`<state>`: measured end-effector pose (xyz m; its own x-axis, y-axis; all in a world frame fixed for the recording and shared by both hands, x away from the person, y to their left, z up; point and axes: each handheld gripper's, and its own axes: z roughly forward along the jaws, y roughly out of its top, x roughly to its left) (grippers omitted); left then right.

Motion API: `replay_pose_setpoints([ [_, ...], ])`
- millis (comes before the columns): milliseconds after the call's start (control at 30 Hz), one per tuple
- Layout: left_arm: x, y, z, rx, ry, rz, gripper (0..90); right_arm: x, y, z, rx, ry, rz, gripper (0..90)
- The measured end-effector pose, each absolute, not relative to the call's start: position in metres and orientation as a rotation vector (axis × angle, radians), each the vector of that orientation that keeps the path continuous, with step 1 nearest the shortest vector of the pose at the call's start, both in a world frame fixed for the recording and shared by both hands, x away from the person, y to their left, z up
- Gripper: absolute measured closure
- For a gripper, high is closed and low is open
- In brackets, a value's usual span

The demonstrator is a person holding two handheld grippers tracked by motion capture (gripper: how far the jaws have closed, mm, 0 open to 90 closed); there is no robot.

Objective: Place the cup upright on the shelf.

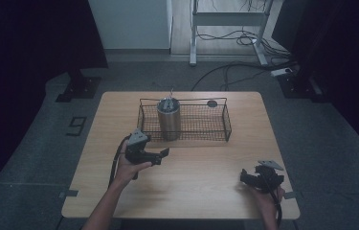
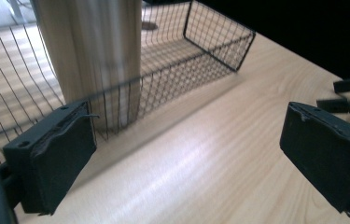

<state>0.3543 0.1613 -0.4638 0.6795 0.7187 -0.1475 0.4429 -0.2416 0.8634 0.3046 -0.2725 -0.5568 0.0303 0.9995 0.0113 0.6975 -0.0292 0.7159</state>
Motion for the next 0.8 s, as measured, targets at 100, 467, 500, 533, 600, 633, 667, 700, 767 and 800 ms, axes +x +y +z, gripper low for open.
replay_pose_setpoints([
  [100,0.345,0.166,-0.474,1.884,0.915,0.334,3.6,0.305,-0.273,-0.557,1.782,1.720,0.737,0.0],
  [467,0.323,0.171,-0.512,1.957,0.975,0.341,6.2,0.305,-0.273,-0.557,1.782,1.720,0.737,0.0],
  [500,0.322,0.170,-0.514,1.961,0.979,0.342,6.6,0.305,-0.273,-0.557,1.781,1.720,0.737,0.0],
  [533,0.321,0.169,-0.517,1.967,0.983,0.341,6.8,0.305,-0.273,-0.557,1.781,1.720,0.737,0.0],
  [600,0.321,0.166,-0.520,1.995,0.988,0.341,7.2,0.305,-0.273,-0.557,1.781,1.720,0.737,0.0],
  [633,0.321,0.166,-0.521,1.998,0.991,0.344,7.3,0.305,-0.273,-0.557,1.782,1.720,0.737,0.0],
  [667,0.321,0.165,-0.521,1.995,0.994,0.342,7.5,0.305,-0.273,-0.557,1.781,1.720,0.737,0.0],
  [700,0.321,0.165,-0.521,1.992,0.996,0.340,7.8,0.305,-0.273,-0.557,1.781,1.720,0.737,0.0],
  [767,0.321,0.165,-0.522,1.991,0.999,0.340,7.9,0.305,-0.273,-0.557,1.781,1.721,0.738,0.0],
  [800,0.322,0.165,-0.522,1.991,1.003,0.339,8.0,0.305,-0.273,-0.557,1.781,1.721,0.738,0.0],
])
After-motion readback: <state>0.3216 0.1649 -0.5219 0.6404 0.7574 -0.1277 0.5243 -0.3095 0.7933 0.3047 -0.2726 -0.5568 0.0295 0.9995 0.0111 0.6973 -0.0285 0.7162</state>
